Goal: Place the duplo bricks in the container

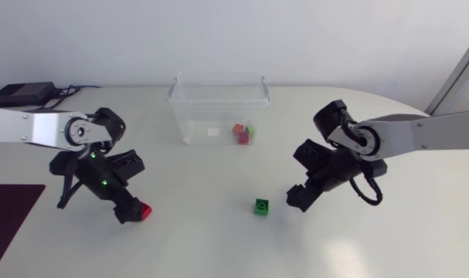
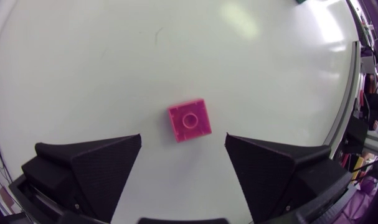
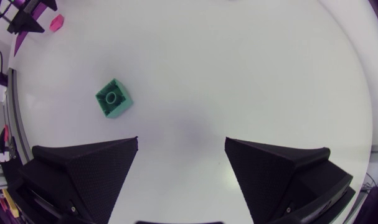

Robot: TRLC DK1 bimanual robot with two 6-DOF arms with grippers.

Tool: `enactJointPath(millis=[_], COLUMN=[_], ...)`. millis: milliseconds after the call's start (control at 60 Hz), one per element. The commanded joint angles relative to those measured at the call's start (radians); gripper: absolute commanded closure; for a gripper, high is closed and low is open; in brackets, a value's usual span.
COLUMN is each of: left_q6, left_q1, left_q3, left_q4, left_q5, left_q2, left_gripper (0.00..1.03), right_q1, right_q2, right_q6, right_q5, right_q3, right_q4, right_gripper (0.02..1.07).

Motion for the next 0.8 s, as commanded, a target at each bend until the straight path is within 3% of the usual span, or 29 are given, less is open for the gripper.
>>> enactJointPath(millis=[0,50,217,317,350,450,600,783], left_q6=[0.064,0.062,0.079,0.081,0.085,0.100,0.145,0.133], left_q1=[-0.029,-0.055,-0.043,-0.043,-0.037,-0.011,0.004,-0.002], left_q3=[-0.061,-0.082,-0.088,-0.093,-0.094,-0.082,-0.056,0.048], left_q4=[0.006,0.021,0.152,0.199,0.202,0.215,0.166,0.043], left_q5=[0.014,0.014,0.029,0.017,0.017,0.026,0.101,0.182], left_q2=[-0.106,-0.102,0.046,0.136,0.148,0.188,0.085,-0.103], left_gripper=[0.07,0.06,0.07,0.12,0.18,0.55,0.66,0.67], right_q1=[0.007,0.019,0.121,0.167,0.187,0.223,0.250,0.245], right_q2=[-0.062,-0.088,0.057,0.122,0.137,0.194,0.225,0.177], right_q6=[-0.106,-0.109,-0.186,-0.209,-0.212,-0.218,-0.212,-0.175], right_q5=[-0.042,-0.046,-0.027,-0.028,-0.028,-0.022,-0.005,0.018], right_q3=[-0.015,-0.049,-0.009,0.015,0.017,0.040,0.055,0.133], right_q4=[0.064,0.151,0.166,0.157,0.157,0.146,0.166,0.163], right_gripper=[0.06,0.06,0.06,0.06,0.06,0.06,0.09,0.07])
